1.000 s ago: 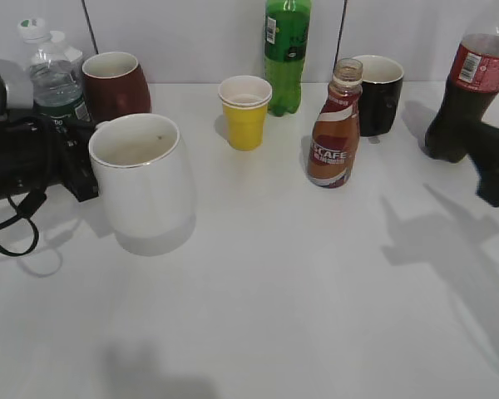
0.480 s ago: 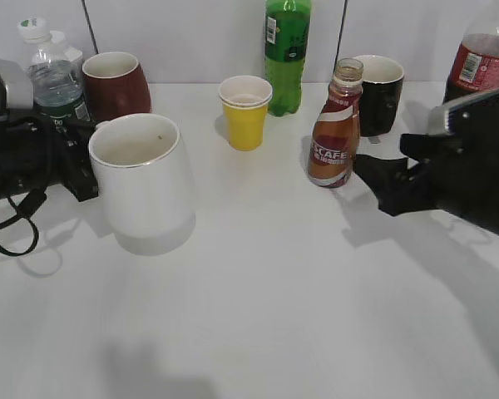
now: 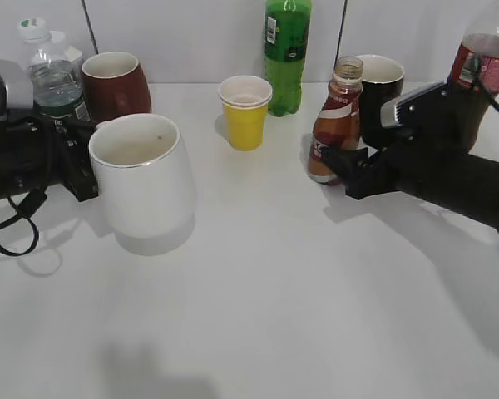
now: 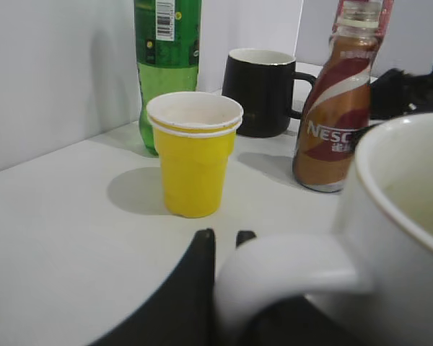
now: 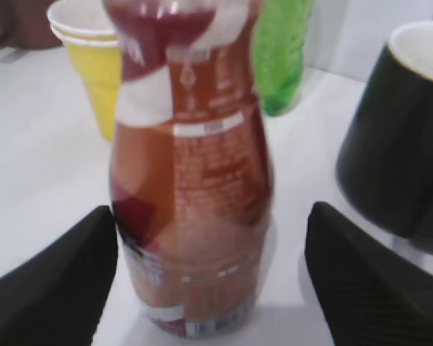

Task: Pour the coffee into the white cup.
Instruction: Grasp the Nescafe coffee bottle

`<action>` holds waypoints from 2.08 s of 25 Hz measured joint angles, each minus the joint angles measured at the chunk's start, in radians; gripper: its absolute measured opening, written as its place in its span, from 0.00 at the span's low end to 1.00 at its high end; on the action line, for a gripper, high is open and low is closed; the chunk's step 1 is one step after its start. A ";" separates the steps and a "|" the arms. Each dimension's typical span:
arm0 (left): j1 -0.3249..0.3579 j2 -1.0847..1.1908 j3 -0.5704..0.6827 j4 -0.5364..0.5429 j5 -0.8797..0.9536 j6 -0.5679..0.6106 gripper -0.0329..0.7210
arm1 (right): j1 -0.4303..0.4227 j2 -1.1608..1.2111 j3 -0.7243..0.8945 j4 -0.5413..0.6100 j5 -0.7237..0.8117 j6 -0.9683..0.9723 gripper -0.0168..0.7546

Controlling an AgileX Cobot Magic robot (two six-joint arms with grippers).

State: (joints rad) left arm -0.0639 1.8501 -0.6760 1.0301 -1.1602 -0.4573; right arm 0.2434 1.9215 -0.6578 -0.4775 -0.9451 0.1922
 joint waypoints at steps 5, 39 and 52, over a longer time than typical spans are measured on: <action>0.000 0.000 0.000 0.000 0.000 0.000 0.11 | 0.000 0.084 -0.083 -0.080 0.000 0.057 0.84; 0.000 0.000 0.000 0.001 0.000 0.000 0.11 | 0.000 0.149 -0.176 -0.134 -0.036 0.099 0.72; -0.005 0.000 0.000 0.002 0.000 0.000 0.11 | 0.000 0.134 -0.165 -0.154 -0.055 0.099 0.72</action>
State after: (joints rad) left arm -0.0688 1.8501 -0.6760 1.0324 -1.1602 -0.4573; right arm 0.2434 2.0553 -0.8228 -0.6313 -0.9999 0.2914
